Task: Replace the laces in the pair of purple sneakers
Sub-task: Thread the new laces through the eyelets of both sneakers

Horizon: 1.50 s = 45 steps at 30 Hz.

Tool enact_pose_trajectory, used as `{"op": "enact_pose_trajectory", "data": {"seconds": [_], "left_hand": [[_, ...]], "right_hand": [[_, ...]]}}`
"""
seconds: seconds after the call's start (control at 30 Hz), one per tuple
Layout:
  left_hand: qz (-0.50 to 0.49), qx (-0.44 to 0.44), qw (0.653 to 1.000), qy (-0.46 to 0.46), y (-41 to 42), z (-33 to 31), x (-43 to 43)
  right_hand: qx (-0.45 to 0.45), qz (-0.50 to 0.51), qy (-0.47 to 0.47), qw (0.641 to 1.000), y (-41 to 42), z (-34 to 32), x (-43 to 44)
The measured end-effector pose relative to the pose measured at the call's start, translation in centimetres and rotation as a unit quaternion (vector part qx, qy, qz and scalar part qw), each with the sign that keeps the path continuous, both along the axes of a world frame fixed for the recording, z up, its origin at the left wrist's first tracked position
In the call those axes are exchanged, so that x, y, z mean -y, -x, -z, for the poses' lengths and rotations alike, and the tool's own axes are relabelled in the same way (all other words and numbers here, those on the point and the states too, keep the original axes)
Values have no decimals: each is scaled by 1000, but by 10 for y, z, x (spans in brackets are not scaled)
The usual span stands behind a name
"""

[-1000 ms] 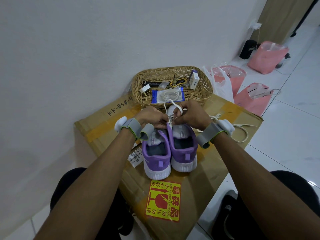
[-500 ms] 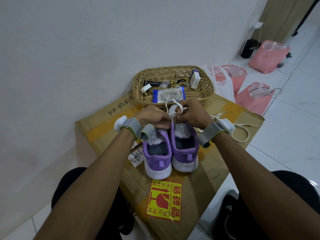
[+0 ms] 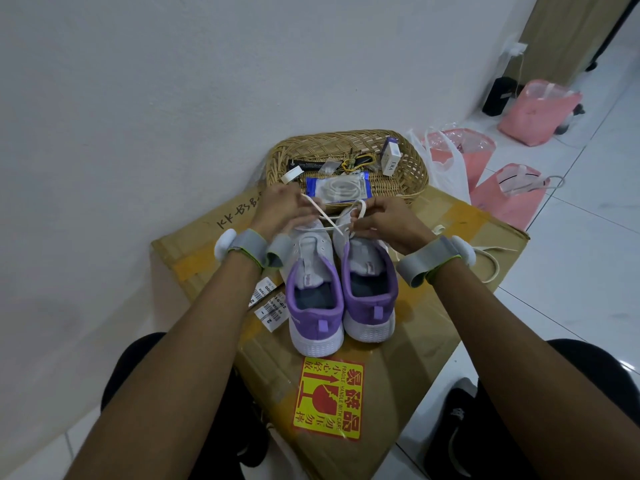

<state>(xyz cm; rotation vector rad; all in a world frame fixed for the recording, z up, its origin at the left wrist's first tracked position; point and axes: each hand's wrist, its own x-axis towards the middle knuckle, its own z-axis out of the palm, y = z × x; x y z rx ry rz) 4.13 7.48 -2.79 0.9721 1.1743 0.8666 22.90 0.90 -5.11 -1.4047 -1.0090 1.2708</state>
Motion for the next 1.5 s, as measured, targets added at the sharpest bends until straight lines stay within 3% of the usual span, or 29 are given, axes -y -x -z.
{"op": "enact_pose_trajectory", "data": {"seconds": [0.07,0.1,0.13,0.17,0.2,0.27,0.3,0.33,0.37,0.43,0.5,0.57,0.67,0.73,0.8,0.87,0.97,1.0,1.07,1.17,1.23,1.3,1.4,1.5], "left_hand": [[-91,166,981,50,1,-6,-4],[-92,172,980,48,1,-6,-4],[-55,116,992,12,0,-5,-4],[16,-7,998,-62,1,-2,-2],[120,-164,967,-152,5,0,0],[302,-396,822,-277,11,6,2],[351,-437,774,-296,13,11,0],[355,-450,761,-302,16,14,-1],[315,-460,773,-304,18,15,-2],[136,-507,800,-291,24,17,-12],[10,-544,790,-284,28,18,-18],[72,-517,795,-308,20,20,-15],[276,-464,774,-330,-2,20,5],[322,-437,763,-352,-9,22,12],[283,-437,777,-354,-4,20,8],[171,-490,792,-322,11,19,-5],[22,-594,745,-302,25,18,-12],[43,-592,743,-309,22,18,-9],[175,-535,759,-327,12,18,0],[333,-453,749,-350,-4,16,16],[296,-464,758,-351,1,17,10],[193,-526,765,-317,13,18,-3],[34,-619,736,-272,28,21,-10],[114,-564,769,-277,17,23,-1]], "right_hand": [[-72,21,28,997,1,-4,-2],[-109,32,34,993,1,-7,-4],[-154,49,37,986,1,-9,-5],[-200,70,36,977,0,-12,-6],[-235,94,30,967,-1,-15,-7],[-250,131,15,959,-4,-21,-9],[-228,141,12,963,-7,-24,-10],[-192,143,13,971,-9,-26,-10],[-156,143,20,977,-10,-27,-10],[-102,136,34,985,-9,-25,-9],[-51,132,36,989,-7,-20,-9],[-4,131,31,991,-6,-17,-8],[58,119,-3,991,-5,-17,-8],[66,105,-28,992,-5,-18,-8],[51,104,-46,992,-4,-20,-7],[47,124,-53,990,-3,-21,-7],[59,143,-42,987,-5,-22,-7],[65,137,-29,988,-6,-22,-6],[101,105,-3,989,-7,-22,-5],[165,53,-9,985,-8,-22,-3],[182,41,-25,982,-10,-19,-3],[206,54,-36,976,-16,-13,-5],[329,96,-26,939,-25,-2,-6],[437,58,34,897,-33,2,-5]]}}
